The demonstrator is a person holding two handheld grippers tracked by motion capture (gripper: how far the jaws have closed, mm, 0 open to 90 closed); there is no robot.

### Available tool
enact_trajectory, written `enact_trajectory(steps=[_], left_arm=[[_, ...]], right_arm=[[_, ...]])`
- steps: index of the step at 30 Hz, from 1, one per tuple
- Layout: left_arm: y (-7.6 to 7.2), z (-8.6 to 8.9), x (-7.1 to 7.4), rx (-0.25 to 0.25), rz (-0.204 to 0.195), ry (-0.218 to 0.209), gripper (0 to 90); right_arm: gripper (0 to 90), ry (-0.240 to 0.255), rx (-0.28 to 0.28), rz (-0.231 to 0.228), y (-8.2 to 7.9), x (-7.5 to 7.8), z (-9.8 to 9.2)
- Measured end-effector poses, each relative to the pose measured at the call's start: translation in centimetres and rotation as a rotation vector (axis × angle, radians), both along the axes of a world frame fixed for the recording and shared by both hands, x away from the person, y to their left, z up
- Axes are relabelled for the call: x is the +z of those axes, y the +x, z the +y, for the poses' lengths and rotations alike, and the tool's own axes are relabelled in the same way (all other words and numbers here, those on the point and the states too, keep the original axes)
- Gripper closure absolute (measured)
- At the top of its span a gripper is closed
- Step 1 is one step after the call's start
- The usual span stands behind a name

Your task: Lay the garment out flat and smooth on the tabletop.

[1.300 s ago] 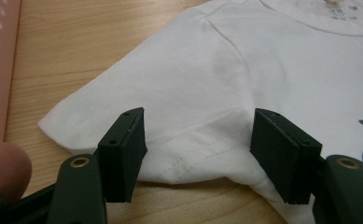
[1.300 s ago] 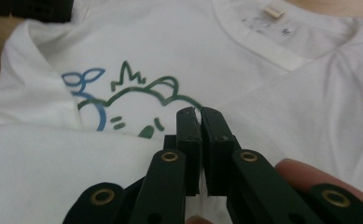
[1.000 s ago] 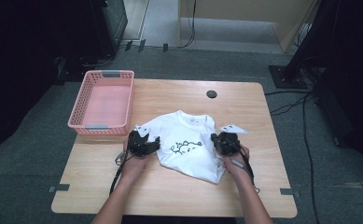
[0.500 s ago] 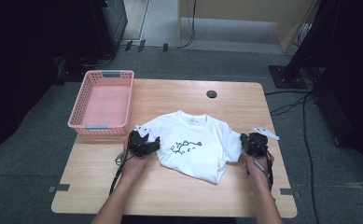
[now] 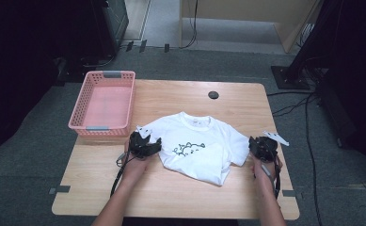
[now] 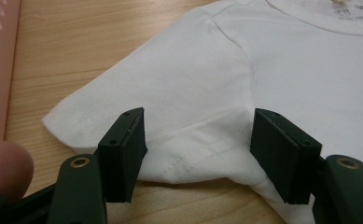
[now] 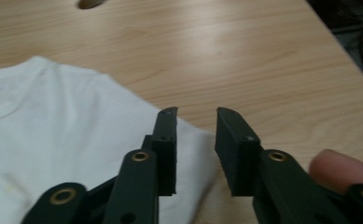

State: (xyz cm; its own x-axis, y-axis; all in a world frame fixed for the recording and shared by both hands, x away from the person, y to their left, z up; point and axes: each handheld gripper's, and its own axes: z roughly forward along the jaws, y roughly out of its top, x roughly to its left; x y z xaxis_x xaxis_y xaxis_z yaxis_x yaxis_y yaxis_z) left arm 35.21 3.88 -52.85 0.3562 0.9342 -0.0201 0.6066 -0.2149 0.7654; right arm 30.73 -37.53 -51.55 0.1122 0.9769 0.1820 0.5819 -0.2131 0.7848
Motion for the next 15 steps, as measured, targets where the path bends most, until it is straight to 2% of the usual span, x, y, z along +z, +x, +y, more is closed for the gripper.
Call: enact_trajectory(steps=[3,7,9,10,13,15], left_arm=[[0.0,0.0,0.0,0.000,0.000,0.000,36.1],[0.0,0.0,0.0,0.000,0.000,-0.001,36.1],[0.0,0.0,0.0,-0.001,0.000,0.001,36.2],[0.0,0.0,0.0,-0.001,0.000,0.001,36.2],[0.2,-0.1,0.0,0.003,0.000,0.001,36.2],[0.4,-0.2,0.0,0.016,0.001,0.000,36.3]], right_arm=[[61.3,-0.021,0.134,-0.003,-0.2,0.3,1.9],[57.5,-0.039,0.251,0.050,-0.2,-0.3,4.1],[57.4,-0.051,0.262,0.083,0.0,-1.0,4.7],[57.4,-0.065,0.261,0.077,0.0,-1.3,4.8],[57.9,-0.066,0.238,0.066,0.2,-1.4,4.9],[57.9,-0.105,0.234,0.051,0.5,-1.6,5.0]])
